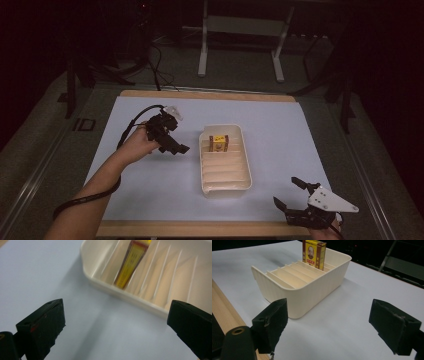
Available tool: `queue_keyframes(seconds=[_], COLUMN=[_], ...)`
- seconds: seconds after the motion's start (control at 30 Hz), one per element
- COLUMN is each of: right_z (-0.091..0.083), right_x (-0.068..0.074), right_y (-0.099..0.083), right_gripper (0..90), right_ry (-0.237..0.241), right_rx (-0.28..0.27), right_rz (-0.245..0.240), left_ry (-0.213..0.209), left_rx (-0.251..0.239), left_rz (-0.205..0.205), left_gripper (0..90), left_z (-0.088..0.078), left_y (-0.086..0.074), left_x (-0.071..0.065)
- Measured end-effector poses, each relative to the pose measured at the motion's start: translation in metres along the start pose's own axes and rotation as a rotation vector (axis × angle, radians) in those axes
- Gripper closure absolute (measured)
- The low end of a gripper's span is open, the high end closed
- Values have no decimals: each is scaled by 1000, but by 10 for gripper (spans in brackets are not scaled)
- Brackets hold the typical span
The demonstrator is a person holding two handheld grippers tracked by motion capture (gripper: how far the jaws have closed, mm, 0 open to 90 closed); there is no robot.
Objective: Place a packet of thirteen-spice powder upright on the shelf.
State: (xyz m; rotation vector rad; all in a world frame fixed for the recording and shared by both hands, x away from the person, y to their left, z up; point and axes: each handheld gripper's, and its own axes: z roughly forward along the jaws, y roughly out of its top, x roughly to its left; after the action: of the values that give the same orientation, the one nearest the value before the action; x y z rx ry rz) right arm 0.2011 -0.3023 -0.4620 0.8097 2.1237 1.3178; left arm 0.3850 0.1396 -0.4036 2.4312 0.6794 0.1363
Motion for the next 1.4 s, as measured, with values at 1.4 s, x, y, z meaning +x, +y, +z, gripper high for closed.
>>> queue_keyframes(seconds=[1.4], right_z=[-3], right_x=[1], right_y=[0], right_gripper=[154], right_ry=[-67], right_rx=[-31], right_rz=[-12], left_ry=[98], left_rx=[-150], left_rz=[-243], left_gripper=[17], left_z=[-7], left_y=[-120], left_x=[-54])
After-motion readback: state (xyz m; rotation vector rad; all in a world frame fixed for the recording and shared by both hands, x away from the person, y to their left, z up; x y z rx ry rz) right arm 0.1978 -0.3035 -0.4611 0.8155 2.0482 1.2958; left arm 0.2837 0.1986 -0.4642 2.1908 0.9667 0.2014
